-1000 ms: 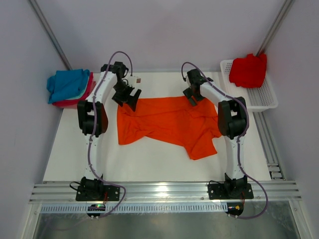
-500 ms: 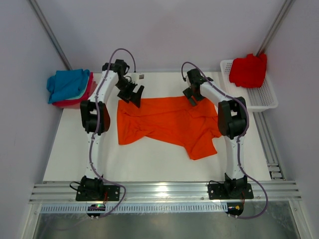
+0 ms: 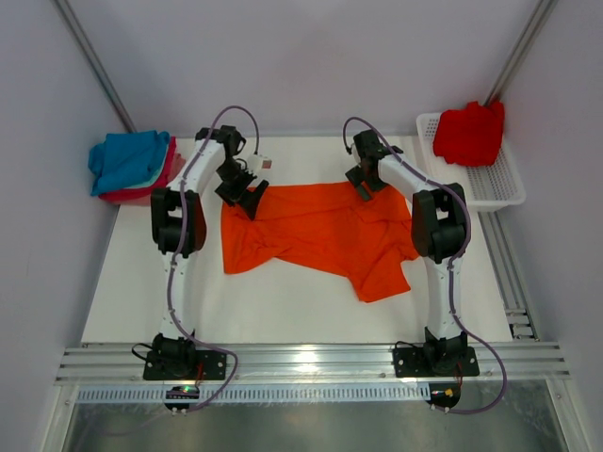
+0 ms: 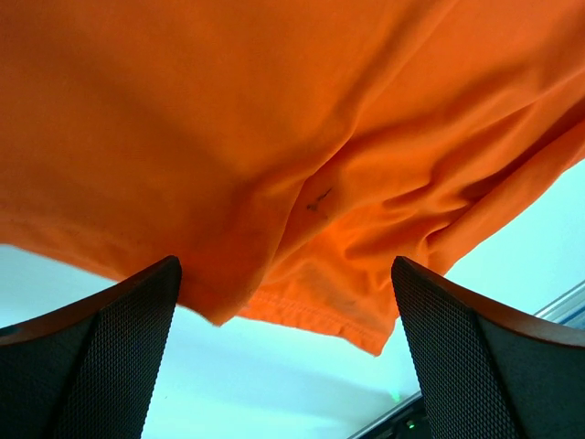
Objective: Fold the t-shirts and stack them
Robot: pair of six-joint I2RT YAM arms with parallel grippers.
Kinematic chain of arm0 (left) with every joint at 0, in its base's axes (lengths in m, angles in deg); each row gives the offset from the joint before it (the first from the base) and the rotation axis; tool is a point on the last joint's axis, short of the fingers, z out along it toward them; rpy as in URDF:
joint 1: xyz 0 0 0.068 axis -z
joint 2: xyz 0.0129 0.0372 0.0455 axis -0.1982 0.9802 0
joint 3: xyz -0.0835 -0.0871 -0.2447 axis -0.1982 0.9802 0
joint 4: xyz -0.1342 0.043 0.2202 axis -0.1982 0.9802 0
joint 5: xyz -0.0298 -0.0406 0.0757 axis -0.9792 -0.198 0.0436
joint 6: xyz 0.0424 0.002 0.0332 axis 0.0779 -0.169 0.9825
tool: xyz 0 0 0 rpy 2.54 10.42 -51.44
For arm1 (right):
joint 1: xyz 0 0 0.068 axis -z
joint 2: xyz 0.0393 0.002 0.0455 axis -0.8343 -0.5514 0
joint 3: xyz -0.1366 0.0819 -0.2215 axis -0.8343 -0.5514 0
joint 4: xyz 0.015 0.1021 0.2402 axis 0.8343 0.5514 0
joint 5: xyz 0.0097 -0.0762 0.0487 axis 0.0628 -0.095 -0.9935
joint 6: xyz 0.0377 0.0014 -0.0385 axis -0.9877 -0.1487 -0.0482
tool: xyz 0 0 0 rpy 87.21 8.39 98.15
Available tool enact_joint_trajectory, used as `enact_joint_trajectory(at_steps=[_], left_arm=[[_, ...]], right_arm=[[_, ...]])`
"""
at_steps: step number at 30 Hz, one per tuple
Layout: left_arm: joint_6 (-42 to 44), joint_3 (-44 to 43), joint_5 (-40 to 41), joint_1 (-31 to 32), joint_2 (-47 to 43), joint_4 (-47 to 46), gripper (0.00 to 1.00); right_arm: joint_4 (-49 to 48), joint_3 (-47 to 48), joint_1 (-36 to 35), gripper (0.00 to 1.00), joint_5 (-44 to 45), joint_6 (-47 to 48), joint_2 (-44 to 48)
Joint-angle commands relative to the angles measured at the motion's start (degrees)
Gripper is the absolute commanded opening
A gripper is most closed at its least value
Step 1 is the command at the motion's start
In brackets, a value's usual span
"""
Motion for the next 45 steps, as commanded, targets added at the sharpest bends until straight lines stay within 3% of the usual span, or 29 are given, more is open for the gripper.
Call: enact_joint_trajectory(at_steps=[1, 14, 18, 19, 21, 28, 36, 45], left_arm=[[4.19, 0.99, 6.5, 0.44, -5.96, 18.15, 0.99], [10.78, 8.91, 9.86, 0.36, -11.68, 18.15, 0.99], [8.07, 2.07, 6.52, 0.36, -7.74, 18.15, 0.99], [4.14, -7.7, 3.99, 0.35, -3.64, 17.89, 0.99], [2.97, -9.36, 4.49, 0.44, -1.94, 17.28, 0.99], [-6.09, -5.16, 16.68, 0.53, -3.33, 0.76, 0.99], [-5.65, -5.61, 27.51, 0.71, 0.18, 2.24, 0.99], [-5.91, -1.82, 33.58, 0.79, 0.18, -4.34, 0.99]], right_arm=[[0.54, 0.21, -0.17, 0.99, -0.47, -1.37, 0.52], [0.45, 0.29, -0.08, 0.99, 0.06, -0.41, 0.43], [0.36, 0.64, -0.08, 0.99, -0.2, -1.11, 0.35], [0.45, 0.64, -0.16, 0.99, -0.29, -1.29, 0.43], [0.45, 0.64, -0.17, 0.99, -0.29, -1.2, 0.7], [-0.08, 0.73, -0.16, 0.99, 0.32, -1.11, 0.96], [-0.43, -0.06, 0.01, 0.99, 0.94, -0.59, 1.23], [-0.34, 0.12, -0.08, 0.99, 0.85, -1.46, 1.31]])
